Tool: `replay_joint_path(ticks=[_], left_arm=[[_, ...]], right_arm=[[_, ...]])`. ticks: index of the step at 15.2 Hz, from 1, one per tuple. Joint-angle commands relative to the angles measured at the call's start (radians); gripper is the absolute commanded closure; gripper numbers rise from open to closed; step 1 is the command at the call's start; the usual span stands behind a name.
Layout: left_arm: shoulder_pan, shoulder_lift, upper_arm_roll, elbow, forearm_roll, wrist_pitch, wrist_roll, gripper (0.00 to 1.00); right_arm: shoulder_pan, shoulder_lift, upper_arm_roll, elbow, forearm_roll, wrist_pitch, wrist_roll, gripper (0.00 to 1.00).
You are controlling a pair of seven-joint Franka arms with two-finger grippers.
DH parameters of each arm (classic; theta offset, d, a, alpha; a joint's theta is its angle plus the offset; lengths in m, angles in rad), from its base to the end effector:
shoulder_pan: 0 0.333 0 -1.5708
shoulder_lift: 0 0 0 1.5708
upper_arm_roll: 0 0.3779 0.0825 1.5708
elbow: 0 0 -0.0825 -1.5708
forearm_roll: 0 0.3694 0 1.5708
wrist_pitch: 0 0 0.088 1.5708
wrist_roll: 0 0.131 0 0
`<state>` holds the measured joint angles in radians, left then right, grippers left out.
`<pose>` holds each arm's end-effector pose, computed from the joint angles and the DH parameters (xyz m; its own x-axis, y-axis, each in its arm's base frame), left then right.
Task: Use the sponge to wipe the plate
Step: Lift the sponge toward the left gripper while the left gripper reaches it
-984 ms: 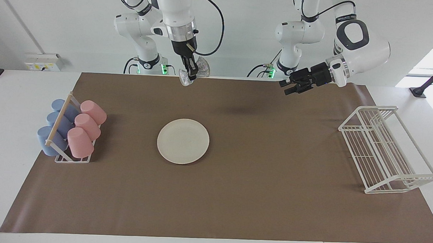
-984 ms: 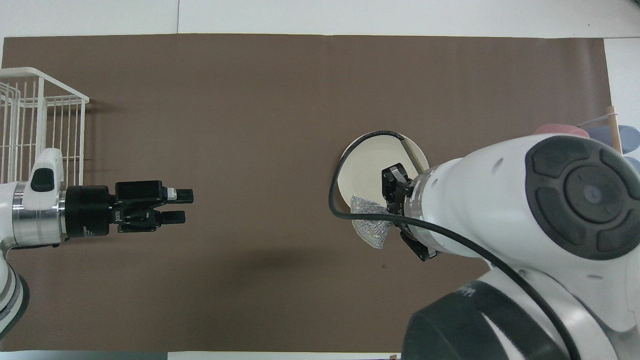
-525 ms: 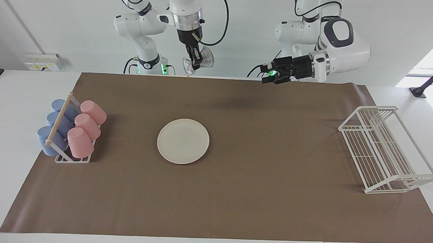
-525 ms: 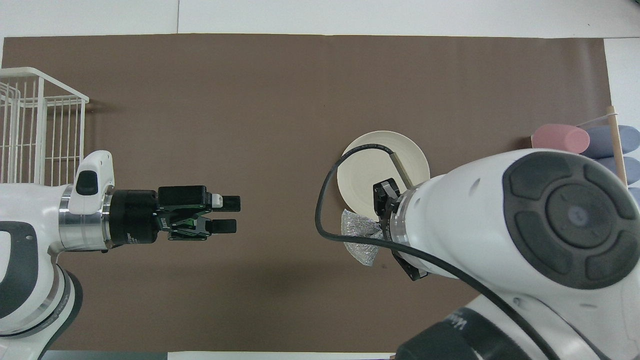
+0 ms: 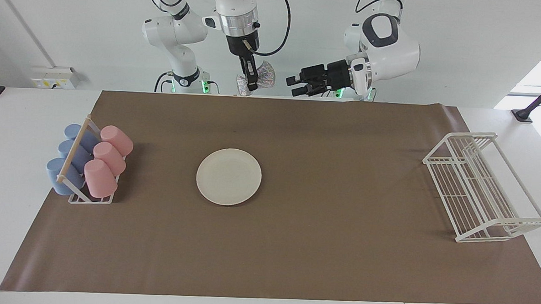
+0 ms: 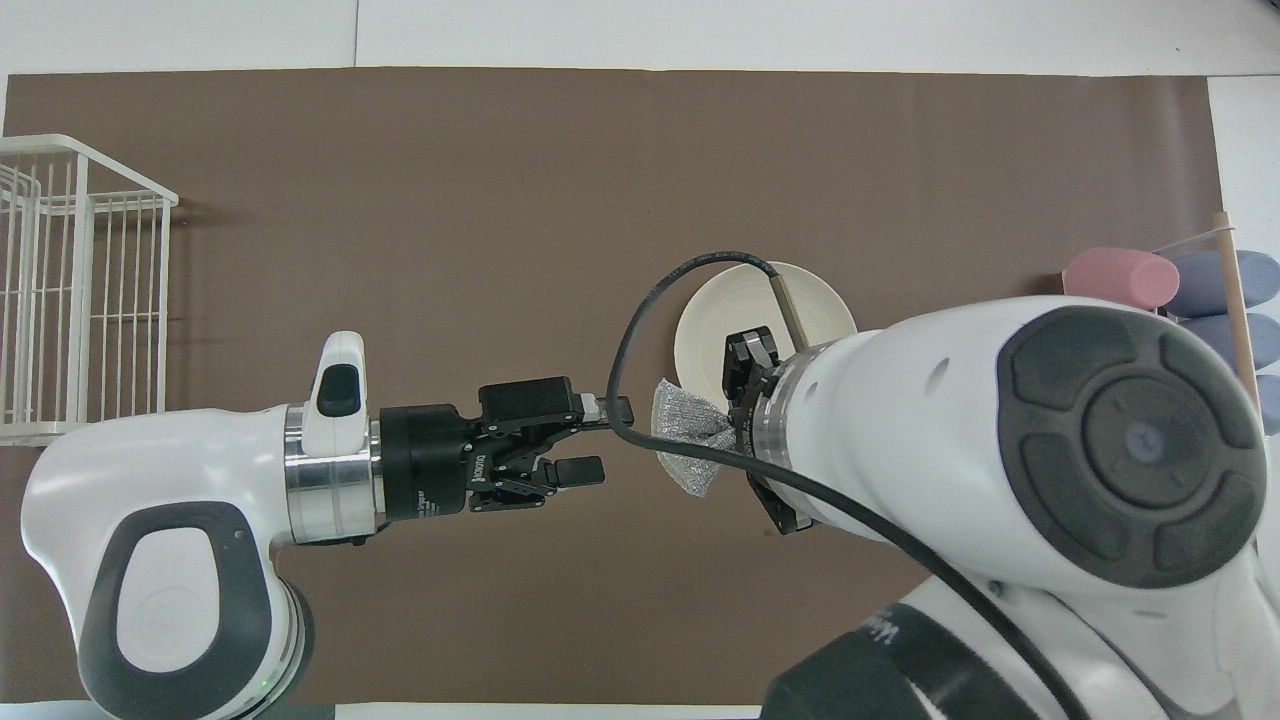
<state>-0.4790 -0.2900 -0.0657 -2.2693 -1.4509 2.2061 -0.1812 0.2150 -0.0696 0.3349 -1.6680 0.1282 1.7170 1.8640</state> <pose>0.3788 -0.2952 0.5815 0.8991 0.1692 -0.4037 0.4370 -0.2951 0.8497 0.4418 0.2968 0.6668 0.2463 -0.9600 -0.1335 -0.9682 -0.2375 -0.0785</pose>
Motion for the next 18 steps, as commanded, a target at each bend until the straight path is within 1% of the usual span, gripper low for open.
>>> replay_joint_path(ticks=[1, 3, 5, 6, 11, 12, 14, 16, 18], left_arm=[[-0.032, 0.038, 0.007, 0.085, -0.009, 0.06, -0.104, 0.0], [-0.035, 0.051, -0.005, 0.117, -0.003, 0.061, -0.158, 0.0], [-0.033, 0.048, -0.028, 0.11, 0.001, 0.066, -0.161, 0.0], [-0.033, 0.045, -0.028, 0.103, 0.001, 0.082, -0.155, 0.01], [-0.013, 0.04, -0.026, 0.096, 0.043, 0.061, -0.152, 0.02], [-0.013, 0.038, -0.025, 0.091, 0.044, 0.058, -0.15, 0.04], [0.0, 0.038, -0.019, 0.09, 0.05, 0.026, -0.152, 0.09], [0.017, 0.037, -0.02, 0.09, 0.081, -0.014, -0.152, 0.15], [0.032, 0.035, -0.019, 0.094, 0.102, -0.081, -0.155, 0.15]], right_arm=[[0.029, 0.022, 0.007, 0.01, -0.013, 0.022, 0.046, 1.0], [0.044, 0.031, 0.007, 0.01, -0.016, 0.045, 0.073, 1.0], [0.044, 0.033, 0.007, 0.01, -0.018, 0.045, 0.073, 1.0], [0.044, 0.033, 0.007, 0.01, -0.018, 0.045, 0.073, 1.0], [0.044, 0.033, 0.007, 0.008, -0.018, 0.045, 0.069, 1.0], [0.043, 0.033, 0.007, 0.008, -0.018, 0.045, 0.069, 1.0], [0.043, 0.033, 0.007, 0.008, -0.018, 0.046, 0.067, 1.0], [0.041, 0.033, 0.007, 0.008, -0.018, 0.045, 0.066, 1.0], [0.041, 0.033, 0.007, 0.008, -0.018, 0.045, 0.066, 1.0]])
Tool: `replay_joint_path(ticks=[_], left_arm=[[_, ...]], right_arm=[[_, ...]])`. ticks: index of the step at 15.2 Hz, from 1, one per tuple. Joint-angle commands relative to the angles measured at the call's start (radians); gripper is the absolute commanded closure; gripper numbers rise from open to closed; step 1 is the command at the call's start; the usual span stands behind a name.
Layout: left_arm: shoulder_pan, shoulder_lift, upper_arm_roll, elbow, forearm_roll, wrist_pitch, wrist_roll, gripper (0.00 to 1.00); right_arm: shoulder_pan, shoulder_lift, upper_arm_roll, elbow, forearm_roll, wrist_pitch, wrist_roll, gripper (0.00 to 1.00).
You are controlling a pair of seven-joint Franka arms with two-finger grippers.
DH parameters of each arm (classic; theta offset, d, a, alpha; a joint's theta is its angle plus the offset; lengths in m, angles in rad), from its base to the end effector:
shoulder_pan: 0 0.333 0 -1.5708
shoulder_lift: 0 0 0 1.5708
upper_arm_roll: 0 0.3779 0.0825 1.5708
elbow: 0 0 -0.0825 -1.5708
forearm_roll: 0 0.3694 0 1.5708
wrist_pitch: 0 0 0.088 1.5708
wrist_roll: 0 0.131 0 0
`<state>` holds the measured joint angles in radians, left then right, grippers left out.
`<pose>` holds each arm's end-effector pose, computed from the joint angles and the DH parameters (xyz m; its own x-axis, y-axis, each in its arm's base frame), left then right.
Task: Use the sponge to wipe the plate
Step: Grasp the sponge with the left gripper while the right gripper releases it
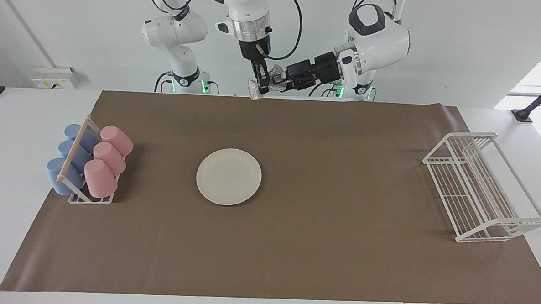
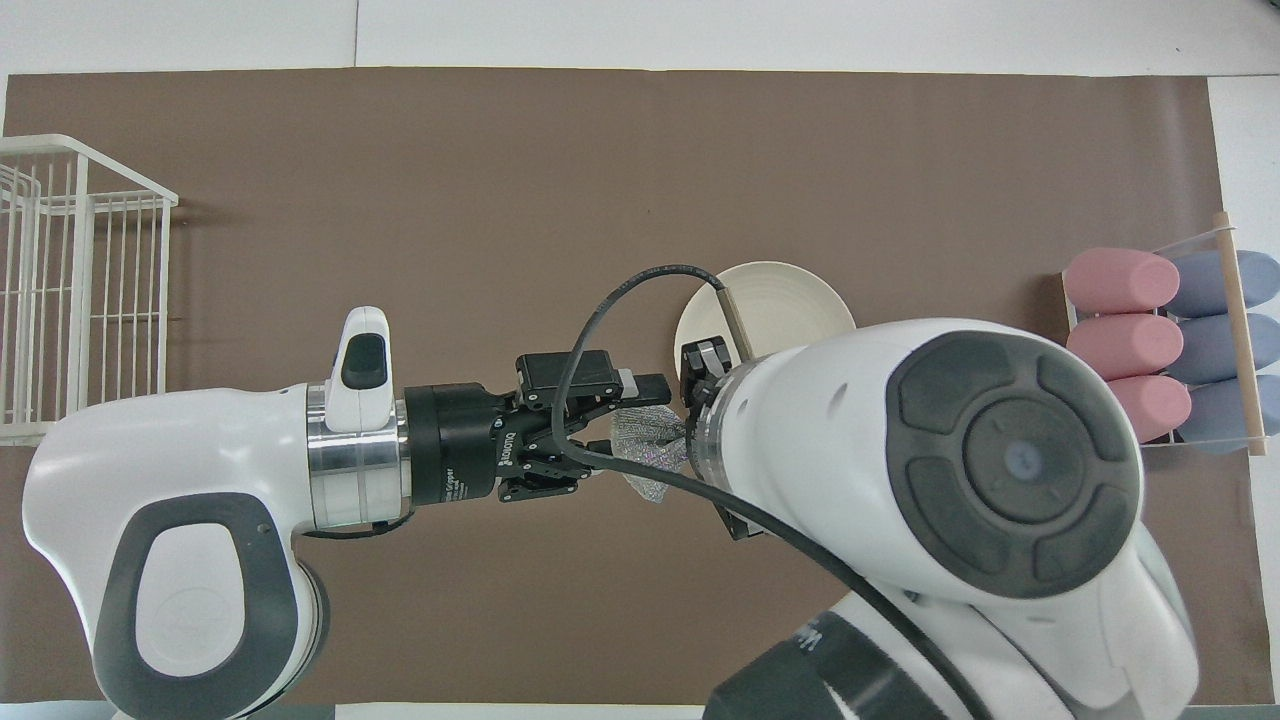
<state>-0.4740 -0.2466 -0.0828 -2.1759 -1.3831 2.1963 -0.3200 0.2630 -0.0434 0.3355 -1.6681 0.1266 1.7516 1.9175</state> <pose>0.3922 -0.3124 0.6042 0.8743 0.1809 -0.4505 0.4854 -0.3154 0.8154 0.4389 0.3220 0.6571 0.2382 -0.9600 -0.1470 -0.9704 -0.2288 -0.0777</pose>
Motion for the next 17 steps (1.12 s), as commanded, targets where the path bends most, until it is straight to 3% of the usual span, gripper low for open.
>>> replay_joint_path(ticks=[1, 2, 3, 4, 5, 11, 13, 14, 15, 17], left_arm=[[0.041, -0.008, -0.002, 0.004, 0.047, -0.085, -0.025, 0.16], [0.044, -0.008, -0.002, 0.004, 0.047, -0.084, -0.028, 0.26], [0.044, -0.008, -0.002, 0.004, 0.047, -0.084, -0.031, 0.49], [0.043, -0.008, -0.003, 0.004, 0.047, -0.078, -0.06, 0.8], [0.043, -0.006, -0.003, 0.007, 0.047, -0.073, -0.095, 1.0], [0.044, -0.01, -0.003, 0.008, 0.047, -0.073, -0.148, 1.0], [0.044, -0.011, -0.002, 0.008, 0.047, -0.075, -0.149, 1.0], [0.044, -0.011, -0.002, 0.007, 0.047, -0.076, -0.149, 1.0], [0.046, -0.011, -0.002, 0.007, 0.047, -0.079, -0.149, 1.0], [0.046, -0.011, -0.002, 0.007, 0.047, -0.081, -0.149, 1.0]], right_arm=[[-0.007, 0.007, 0.007, 0.008, -0.016, 0.011, 0.012, 1.0], [-0.007, 0.007, 0.007, 0.008, -0.016, 0.011, 0.012, 1.0], [-0.008, 0.007, 0.007, 0.007, -0.016, 0.011, 0.012, 1.0], [-0.007, 0.007, 0.007, 0.007, -0.016, 0.011, 0.012, 1.0], [-0.008, 0.007, 0.007, 0.007, -0.016, 0.011, 0.011, 1.0], [-0.01, 0.007, 0.007, 0.008, -0.016, 0.011, 0.012, 0.98], [-0.014, 0.007, 0.007, 0.008, -0.018, 0.011, 0.014, 0.52], [-0.016, 0.007, 0.005, 0.007, -0.018, 0.011, 0.015, 0.15], [-0.021, 0.005, 0.005, 0.007, -0.018, 0.011, 0.008, 0.0], [-0.034, 0.005, 0.005, 0.007, -0.018, 0.005, -0.073, 0.0]])
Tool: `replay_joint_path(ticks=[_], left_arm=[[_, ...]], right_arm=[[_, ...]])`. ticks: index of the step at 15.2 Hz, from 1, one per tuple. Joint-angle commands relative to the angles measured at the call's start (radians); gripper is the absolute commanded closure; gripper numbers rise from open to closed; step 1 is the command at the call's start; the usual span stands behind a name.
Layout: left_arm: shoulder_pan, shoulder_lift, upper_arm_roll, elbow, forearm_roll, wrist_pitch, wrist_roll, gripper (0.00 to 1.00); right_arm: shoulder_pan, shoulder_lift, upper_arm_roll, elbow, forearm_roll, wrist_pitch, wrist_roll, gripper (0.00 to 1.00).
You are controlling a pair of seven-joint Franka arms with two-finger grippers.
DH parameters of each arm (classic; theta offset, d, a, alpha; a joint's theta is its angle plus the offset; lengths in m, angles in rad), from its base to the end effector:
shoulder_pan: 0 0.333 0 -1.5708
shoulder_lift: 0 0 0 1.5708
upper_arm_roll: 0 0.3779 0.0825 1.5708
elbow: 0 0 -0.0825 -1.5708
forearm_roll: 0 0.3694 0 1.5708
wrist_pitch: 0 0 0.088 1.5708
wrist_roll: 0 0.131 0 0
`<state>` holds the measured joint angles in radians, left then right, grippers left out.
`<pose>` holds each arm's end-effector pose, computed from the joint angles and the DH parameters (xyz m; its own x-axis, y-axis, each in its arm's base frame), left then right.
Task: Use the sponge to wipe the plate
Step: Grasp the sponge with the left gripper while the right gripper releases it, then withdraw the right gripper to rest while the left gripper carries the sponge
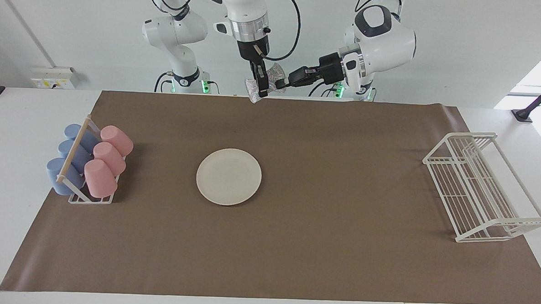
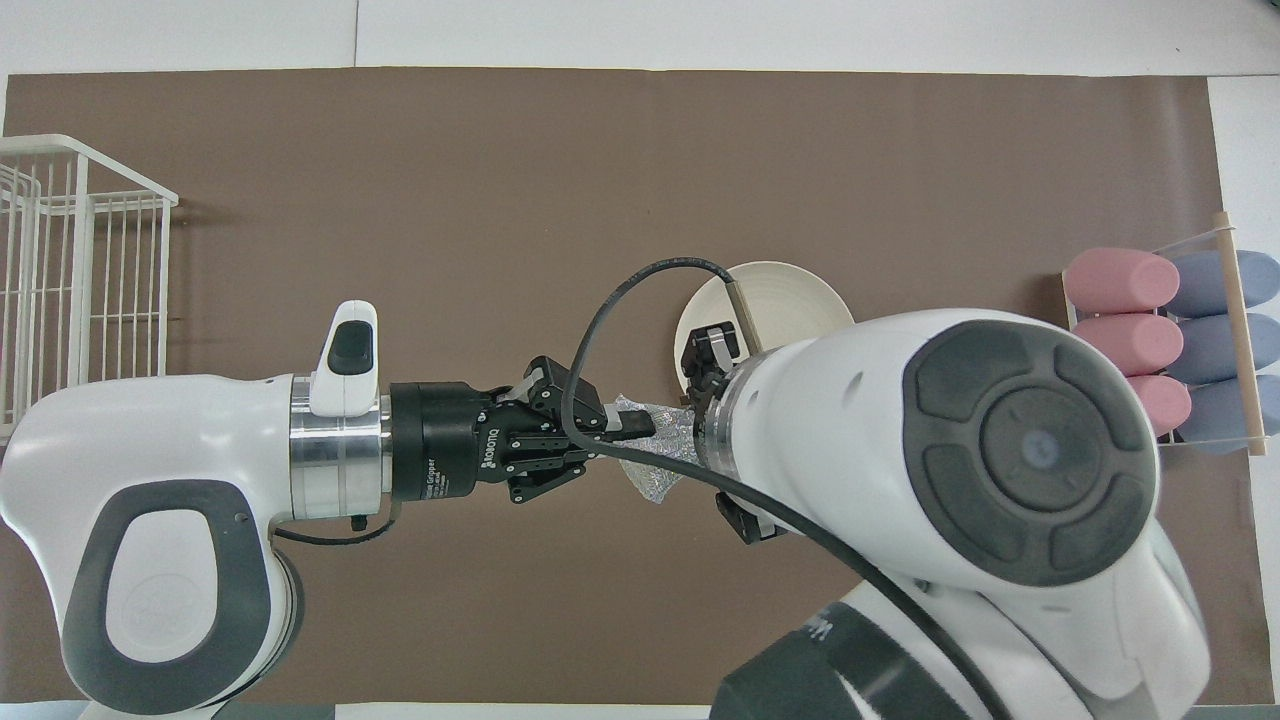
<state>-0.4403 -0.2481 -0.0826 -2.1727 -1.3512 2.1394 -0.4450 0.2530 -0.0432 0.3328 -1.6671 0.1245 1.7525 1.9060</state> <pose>0.3948 -0.3035 0.6043 0.8122 0.2023 -0.5472 0.5829 -0.3174 0.7480 0.4433 0.3163 0.6576 0.2375 -0.9605 -0.1449 -0.9703 -0.2277 -0.0817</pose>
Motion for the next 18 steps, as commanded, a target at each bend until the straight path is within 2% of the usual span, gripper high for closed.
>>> replay_joint_path(ticks=[1, 5, 8, 11, 15, 18], left_arm=[[0.012, -0.01, -0.002, 0.004, 0.015, -0.026, -0.024, 1.0], [0.034, -0.01, 0.0, -0.001, 0.023, -0.027, -0.024, 1.0], [0.055, -0.01, -0.002, -0.007, 0.128, -0.027, -0.024, 1.0], [0.071, -0.01, -0.002, -0.013, 0.303, -0.042, -0.027, 1.0], [0.13, -0.008, -0.002, -0.006, 0.59, -0.185, -0.024, 1.0], [0.13, -0.004, -0.002, -0.001, 0.786, -0.24, -0.024, 1.0]], right_arm=[[-0.043, 0.002, 0.006, 0.006, -0.016, -0.005, -0.143, 0.0], [-0.171, -0.006, 0.006, 0.001, -0.016, -0.057, -0.644, 0.0], [-0.279, -0.006, 0.006, 0.001, -0.016, -0.056, -1.003, 0.0], [-0.359, -0.004, 0.002, 0.001, -0.013, -0.059, -1.233, 0.0], [-0.461, -0.004, -0.003, 0.001, -0.013, -0.091, -1.741, 0.0], [-0.506, 0.002, -0.006, 0.018, -0.013, -0.138, -1.874, 0.0]])
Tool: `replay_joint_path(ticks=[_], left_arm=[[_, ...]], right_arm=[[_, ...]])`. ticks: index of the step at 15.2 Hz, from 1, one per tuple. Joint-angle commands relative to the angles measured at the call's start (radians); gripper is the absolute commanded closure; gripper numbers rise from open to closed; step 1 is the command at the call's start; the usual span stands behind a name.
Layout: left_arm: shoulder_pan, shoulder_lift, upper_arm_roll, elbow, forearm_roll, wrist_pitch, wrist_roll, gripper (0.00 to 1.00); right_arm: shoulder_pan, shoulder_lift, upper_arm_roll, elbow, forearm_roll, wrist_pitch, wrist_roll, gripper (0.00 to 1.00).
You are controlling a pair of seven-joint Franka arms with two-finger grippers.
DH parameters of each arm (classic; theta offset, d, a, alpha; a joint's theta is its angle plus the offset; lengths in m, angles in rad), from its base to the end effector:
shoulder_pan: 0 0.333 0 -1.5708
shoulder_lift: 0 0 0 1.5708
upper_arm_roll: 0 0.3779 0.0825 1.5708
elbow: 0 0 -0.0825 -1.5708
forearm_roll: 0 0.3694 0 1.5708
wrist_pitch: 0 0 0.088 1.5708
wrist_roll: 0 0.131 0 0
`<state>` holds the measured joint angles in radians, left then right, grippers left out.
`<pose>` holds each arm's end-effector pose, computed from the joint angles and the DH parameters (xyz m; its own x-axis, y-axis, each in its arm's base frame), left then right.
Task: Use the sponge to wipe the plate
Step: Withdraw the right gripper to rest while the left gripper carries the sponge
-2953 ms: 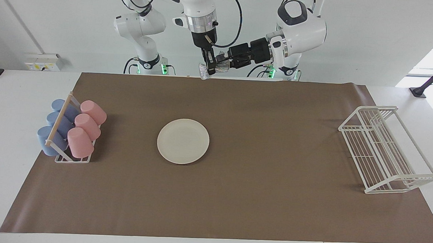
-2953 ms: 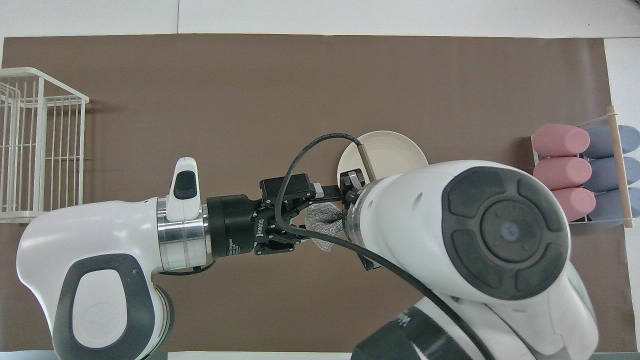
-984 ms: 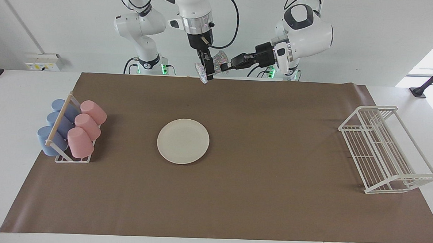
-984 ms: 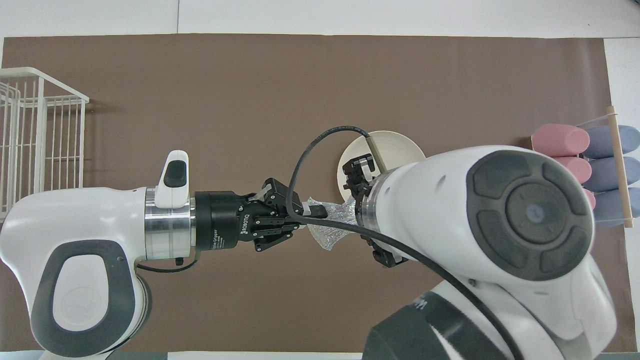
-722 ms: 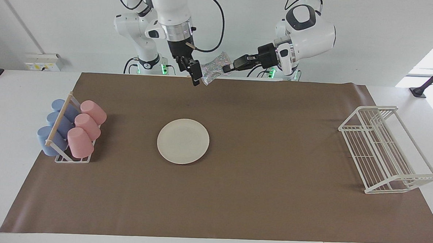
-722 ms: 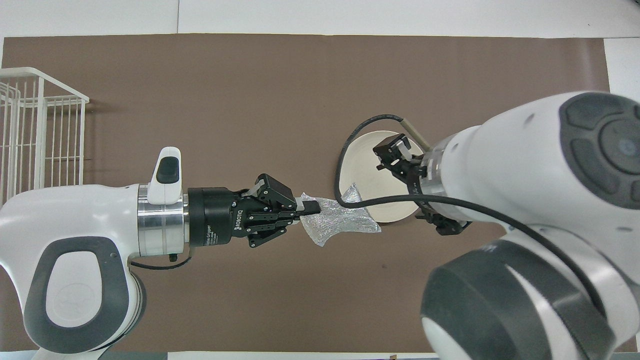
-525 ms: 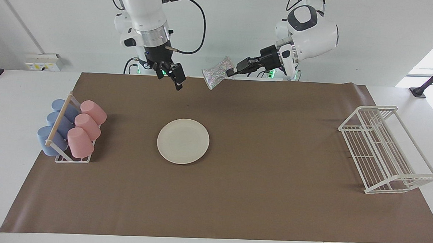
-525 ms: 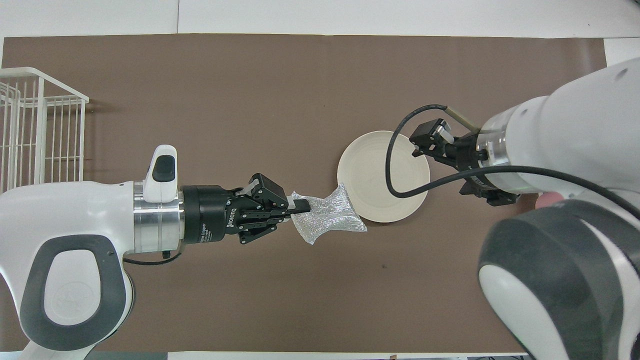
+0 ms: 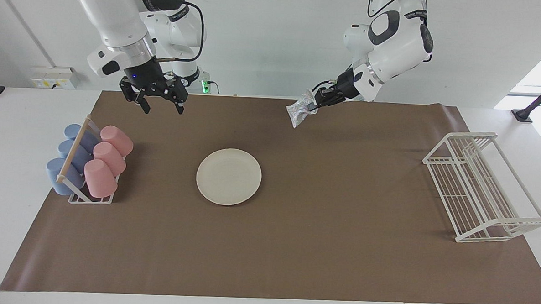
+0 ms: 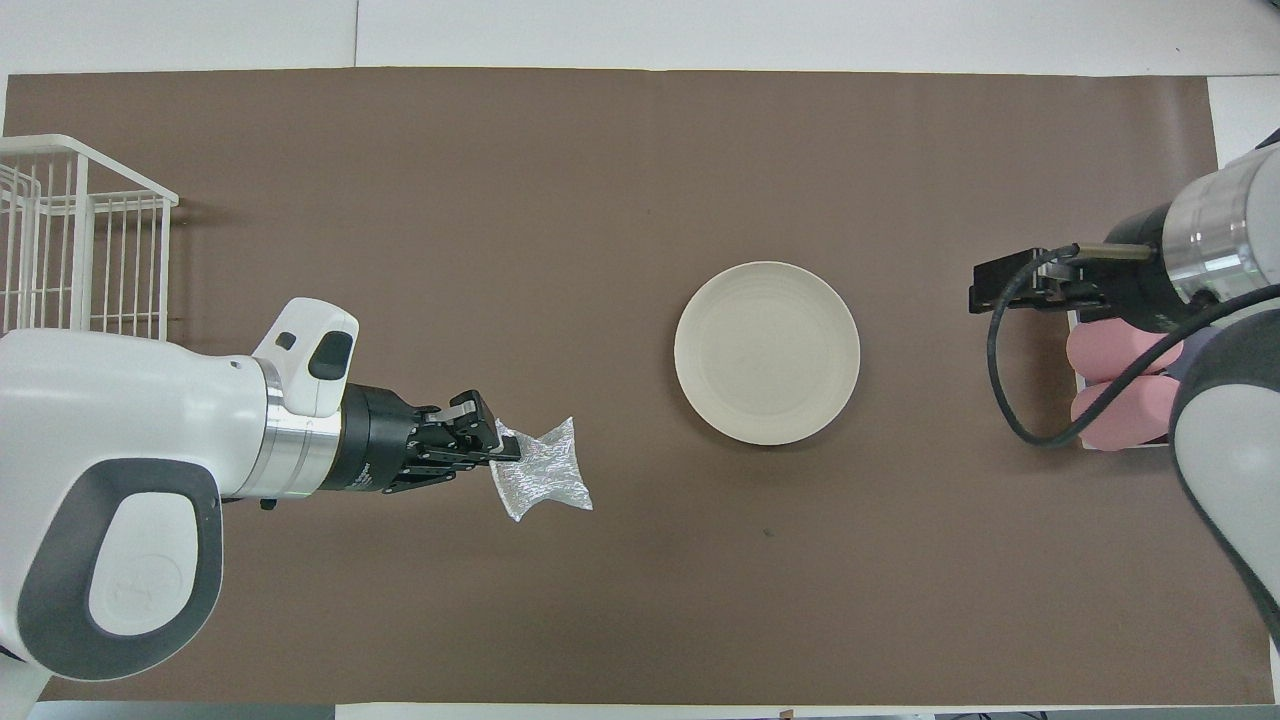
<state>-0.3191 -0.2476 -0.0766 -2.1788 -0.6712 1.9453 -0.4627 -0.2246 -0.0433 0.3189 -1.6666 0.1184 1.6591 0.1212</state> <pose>0.4010 -0.2313 0.5536 0.9269 0.2205 -0.3037 0.3491 -0.8035 0.4822 0.5285 0.0687 0.6488 0.9991 -0.0365 0.0203 -0.0341 -0.9936 -0.1077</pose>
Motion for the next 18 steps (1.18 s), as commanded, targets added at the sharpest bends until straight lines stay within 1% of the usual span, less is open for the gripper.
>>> replay_joint_path(ticks=[1, 3, 4, 5, 6, 8, 9, 10, 12, 13, 15, 17, 18], left_arm=[[0.005, 0.002, -0.009, 0.008, 0.178, -0.061, -0.007, 1.0], [-0.005, 0.011, -0.011, 0.01, 0.324, -0.097, -0.007, 1.0], [-0.006, 0.028, -0.011, 0.014, 0.391, -0.121, -0.007, 1.0], [-0.006, 0.046, -0.012, 0.034, 0.479, -0.147, -0.007, 1.0], [-0.008, 0.08, -0.015, 0.066, 0.568, -0.187, -0.005, 1.0], [-0.011, 0.157, -0.015, 0.14, 0.703, -0.287, -0.007, 1.0], [-0.024, 0.183, -0.015, 0.161, 0.787, -0.322, -0.007, 1.0], [-0.04, 0.203, -0.015, 0.175, 0.868, -0.357, -0.007, 1.0], [-0.055, 0.223, -0.015, 0.177, 0.98, -0.408, -0.007, 1.0], [-0.067, 0.244, -0.015, 0.183, 1.043, -0.442, -0.007, 1.0], [-0.067, 0.264, -0.015, 0.197, 1.137, -0.498, -0.007, 1.0], [-0.083, 0.304, -0.017, 0.2, 1.267, -0.56, -0.007, 1.0], [-0.097, 0.336, -0.017, 0.218, 1.309, -0.589, -0.007, 1.0]], right_arm=[[-0.038, 0.003, 0.005, 0.022, -0.006, -0.056, -0.125, 0.0], [-0.041, 0.005, 0.0, 0.024, -0.008, -0.056, -0.172, 0.0], [-0.041, 0.008, 0.0, 0.033, -0.01, -0.056, -0.176, 0.0], [-0.03, 0.016, 0.0, 0.048, -0.011, -0.061, -0.178, 0.0], [-0.012, 0.022, -0.016, 0.059, -0.028, -0.073, -0.181, 0.0], [0.124, 0.028, -0.123, 0.105, -0.104, -0.111, -0.206, 0.0], [0.155, 0.036, -0.145, 0.113, -0.115, -0.128, -0.206, 0.0], [0.165, 0.043, -0.156, 0.114, -0.109, -0.133, -0.198, 0.0], [0.198, 0.026, -0.22, 0.101, -0.106, -0.133, -0.161, 0.0], [0.218, 0.022, -0.225, 0.1, -0.112, -0.133, -0.16, 0.0], [0.222, 0.022, -0.239, 0.091, -0.102, -0.119, -0.15, 0.0], [0.237, 0.02, -0.282, 0.079, -0.1, -0.125, -0.149, 0.0], [0.238, 0.017, -0.299, 0.079, -0.1, -0.13, -0.149, 0.0]])
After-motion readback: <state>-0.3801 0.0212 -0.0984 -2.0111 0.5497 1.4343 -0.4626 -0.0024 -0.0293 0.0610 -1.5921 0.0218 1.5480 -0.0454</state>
